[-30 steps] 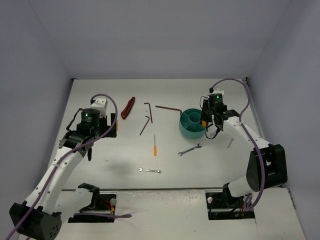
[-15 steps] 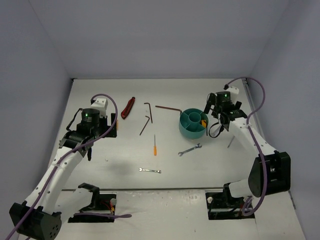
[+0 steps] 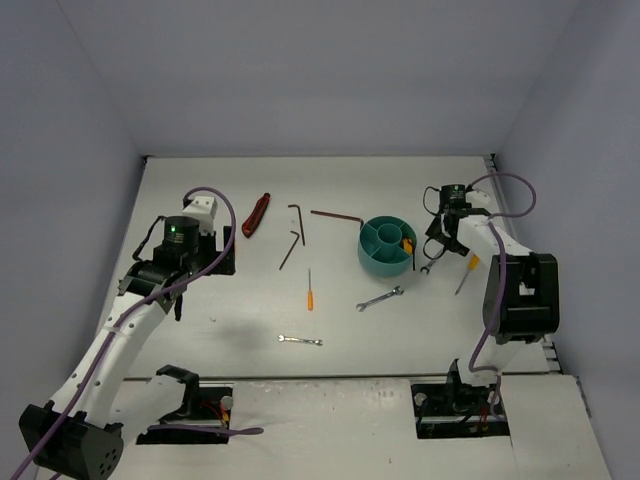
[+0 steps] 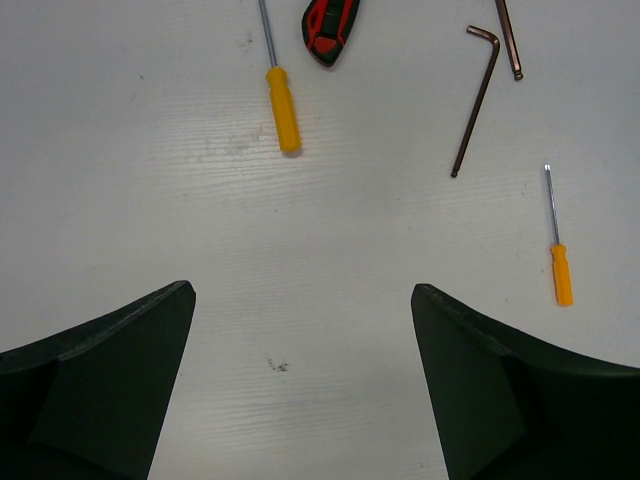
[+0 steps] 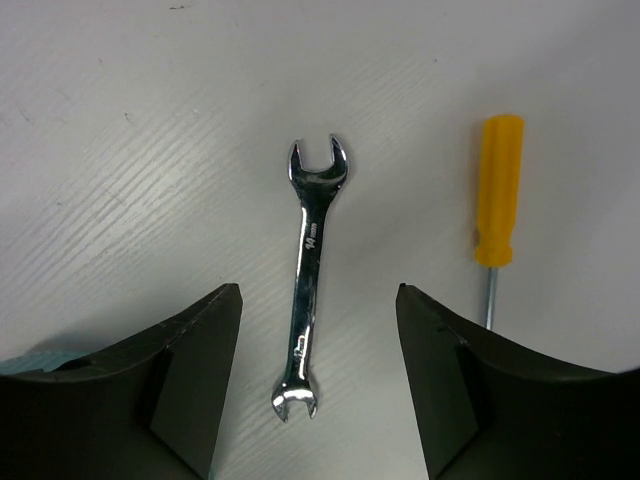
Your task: Sort the tools into containers
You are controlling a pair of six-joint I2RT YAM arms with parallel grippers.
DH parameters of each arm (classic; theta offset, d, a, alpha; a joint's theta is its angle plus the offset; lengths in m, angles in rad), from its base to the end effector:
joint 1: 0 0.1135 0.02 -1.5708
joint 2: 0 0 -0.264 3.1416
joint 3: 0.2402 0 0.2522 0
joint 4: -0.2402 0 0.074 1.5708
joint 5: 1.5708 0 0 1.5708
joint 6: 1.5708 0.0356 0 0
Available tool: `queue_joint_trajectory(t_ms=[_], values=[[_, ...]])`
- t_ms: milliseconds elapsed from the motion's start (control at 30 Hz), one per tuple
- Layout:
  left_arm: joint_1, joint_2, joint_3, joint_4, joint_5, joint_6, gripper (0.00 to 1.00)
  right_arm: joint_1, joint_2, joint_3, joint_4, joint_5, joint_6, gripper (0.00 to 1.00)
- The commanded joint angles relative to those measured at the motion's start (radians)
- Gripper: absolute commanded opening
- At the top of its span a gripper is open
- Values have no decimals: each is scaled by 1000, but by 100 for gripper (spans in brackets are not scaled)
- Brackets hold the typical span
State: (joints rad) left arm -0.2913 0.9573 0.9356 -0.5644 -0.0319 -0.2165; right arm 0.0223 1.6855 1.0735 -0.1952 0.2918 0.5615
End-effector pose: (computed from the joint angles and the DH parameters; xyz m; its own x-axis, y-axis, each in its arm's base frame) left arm 0.1972 -0.0579 0.3234 -0.5736 -0.0521 -0.8174 0.1417 0.9766 -0.1617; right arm 0.3601 -0.0022 0.2061 -0.5168 0.4986 -0.6960 0.5348 0.8228 0.1923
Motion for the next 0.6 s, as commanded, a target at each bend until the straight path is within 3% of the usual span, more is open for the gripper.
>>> queue_joint_trajectory(t_ms=[0, 300, 567], values=[[8, -8, 8, 34, 9, 0, 87, -18, 57, 72, -21, -2, 26, 57], [8, 0, 8, 32, 20, -1, 87, -58, 170, 100, -36, -31, 27, 53], [8, 1, 9, 28, 17, 2, 87, -58, 233, 114, -36, -64, 38, 34]])
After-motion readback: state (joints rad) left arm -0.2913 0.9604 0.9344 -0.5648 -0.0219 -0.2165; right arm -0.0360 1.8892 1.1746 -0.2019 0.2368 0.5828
